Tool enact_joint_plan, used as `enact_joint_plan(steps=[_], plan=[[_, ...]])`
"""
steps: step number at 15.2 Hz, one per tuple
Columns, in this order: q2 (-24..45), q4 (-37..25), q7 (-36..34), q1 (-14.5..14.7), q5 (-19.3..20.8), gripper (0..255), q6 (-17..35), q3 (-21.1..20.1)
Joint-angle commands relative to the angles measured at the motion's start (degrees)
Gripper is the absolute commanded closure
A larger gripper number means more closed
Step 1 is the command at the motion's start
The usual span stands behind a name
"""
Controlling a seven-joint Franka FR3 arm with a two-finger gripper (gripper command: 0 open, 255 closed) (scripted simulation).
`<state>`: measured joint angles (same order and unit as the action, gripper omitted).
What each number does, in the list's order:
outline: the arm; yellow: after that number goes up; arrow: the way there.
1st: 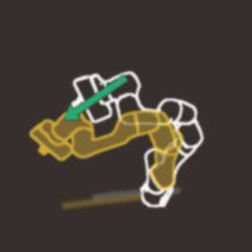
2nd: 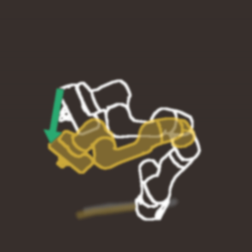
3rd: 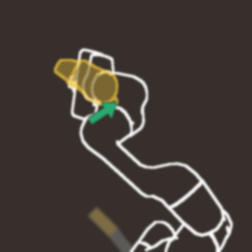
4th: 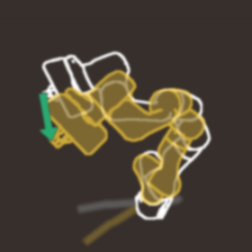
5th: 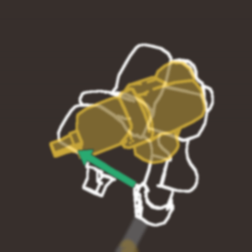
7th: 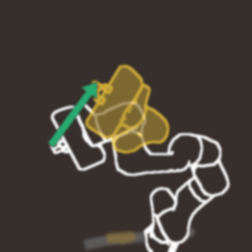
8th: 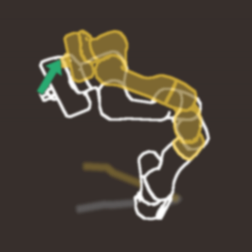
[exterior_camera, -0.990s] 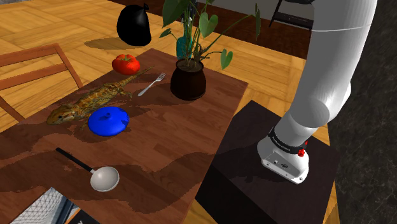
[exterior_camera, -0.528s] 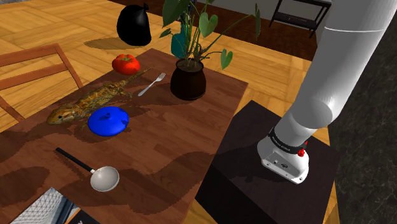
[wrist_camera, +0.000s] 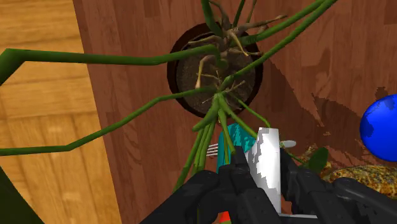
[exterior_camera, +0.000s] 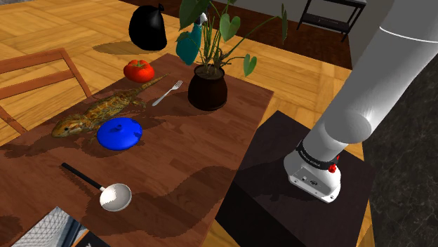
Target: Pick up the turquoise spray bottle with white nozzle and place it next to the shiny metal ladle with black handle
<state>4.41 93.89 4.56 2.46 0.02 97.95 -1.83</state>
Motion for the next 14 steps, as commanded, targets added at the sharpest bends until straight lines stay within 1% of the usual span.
enact_joint_plan(steps=[1,7,14], plan=[[-2.2,1.3,-2.2,1.2,0.0,255,-0.9,-1.0],[-7.2,3.3,-8.9,4.5,-0.5,255,-3.9,-4.3],[-10.6,2.3,-17.2,8.3,-1.4,255,-8.2,-8.9]])
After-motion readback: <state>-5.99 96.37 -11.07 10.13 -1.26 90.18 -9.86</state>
